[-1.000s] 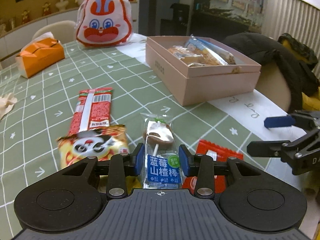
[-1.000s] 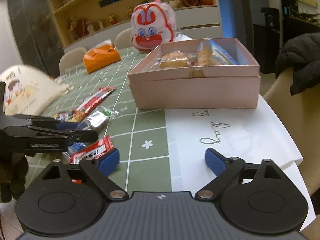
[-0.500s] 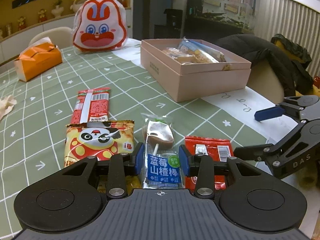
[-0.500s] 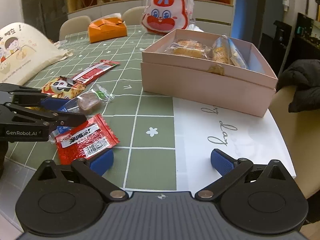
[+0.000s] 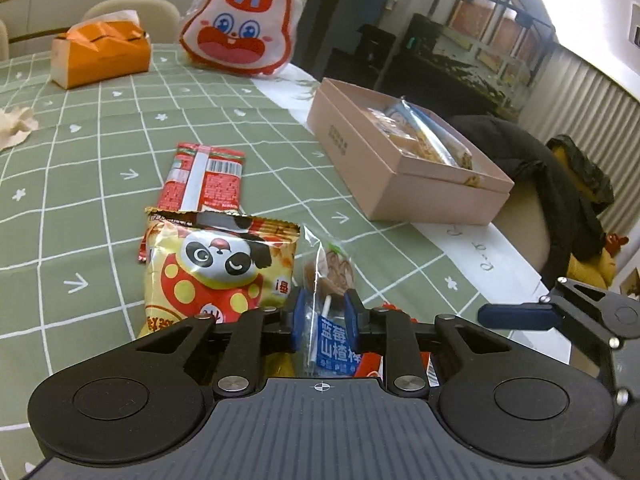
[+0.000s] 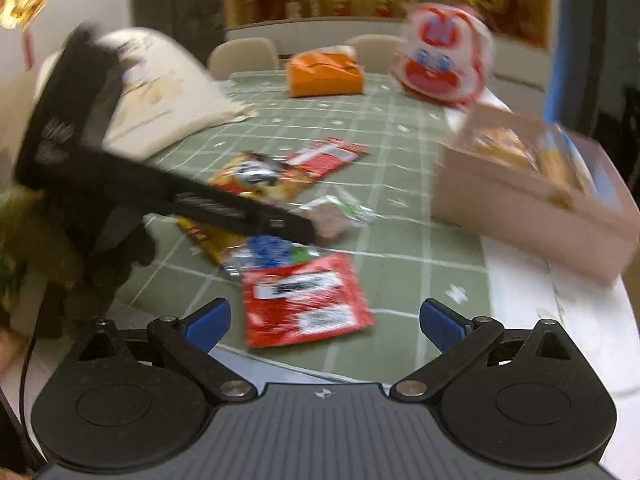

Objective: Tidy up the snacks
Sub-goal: 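Hold the lollipop with the left tool while the right tool moves over the red packet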

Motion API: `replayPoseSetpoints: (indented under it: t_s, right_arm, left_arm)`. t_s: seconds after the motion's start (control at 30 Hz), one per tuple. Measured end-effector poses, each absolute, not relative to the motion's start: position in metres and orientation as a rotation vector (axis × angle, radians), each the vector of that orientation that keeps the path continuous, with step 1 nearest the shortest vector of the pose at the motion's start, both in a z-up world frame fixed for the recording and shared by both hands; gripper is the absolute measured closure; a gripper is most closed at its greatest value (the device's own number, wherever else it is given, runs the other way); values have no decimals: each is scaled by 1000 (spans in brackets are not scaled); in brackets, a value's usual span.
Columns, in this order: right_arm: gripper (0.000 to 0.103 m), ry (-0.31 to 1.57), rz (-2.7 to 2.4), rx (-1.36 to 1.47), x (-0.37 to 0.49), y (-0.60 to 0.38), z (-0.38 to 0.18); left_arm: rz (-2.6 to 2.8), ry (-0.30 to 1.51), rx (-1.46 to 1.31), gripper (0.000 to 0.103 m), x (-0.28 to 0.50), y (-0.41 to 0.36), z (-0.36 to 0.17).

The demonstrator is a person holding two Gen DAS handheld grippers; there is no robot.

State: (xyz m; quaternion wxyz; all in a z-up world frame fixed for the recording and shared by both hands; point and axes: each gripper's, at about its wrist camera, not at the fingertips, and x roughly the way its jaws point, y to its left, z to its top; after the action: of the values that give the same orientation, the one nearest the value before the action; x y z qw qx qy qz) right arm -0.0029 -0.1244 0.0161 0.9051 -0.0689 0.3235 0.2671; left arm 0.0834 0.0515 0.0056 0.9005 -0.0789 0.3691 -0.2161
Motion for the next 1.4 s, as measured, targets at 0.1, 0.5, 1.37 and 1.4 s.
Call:
replayPoseSetpoints:
  t_s: [0.1, 0.5, 1.37, 1.4]
  right_arm:
    - [2, 683, 574, -174, 1, -107, 15]
    - [6, 684, 273, -253, 11, -152, 6]
    - [27, 675, 325, -106, -3, -193, 1]
    - [23, 673, 316, -80, -3, -198, -1]
  left_arm:
    - [-449, 760, -155, 78, 82, 51, 5]
    - [-445, 751, -119, 77, 79, 46, 6]
    - [-385, 812, 92, 67, 84, 12, 18]
    - [-380, 815, 145, 64, 83, 4, 19]
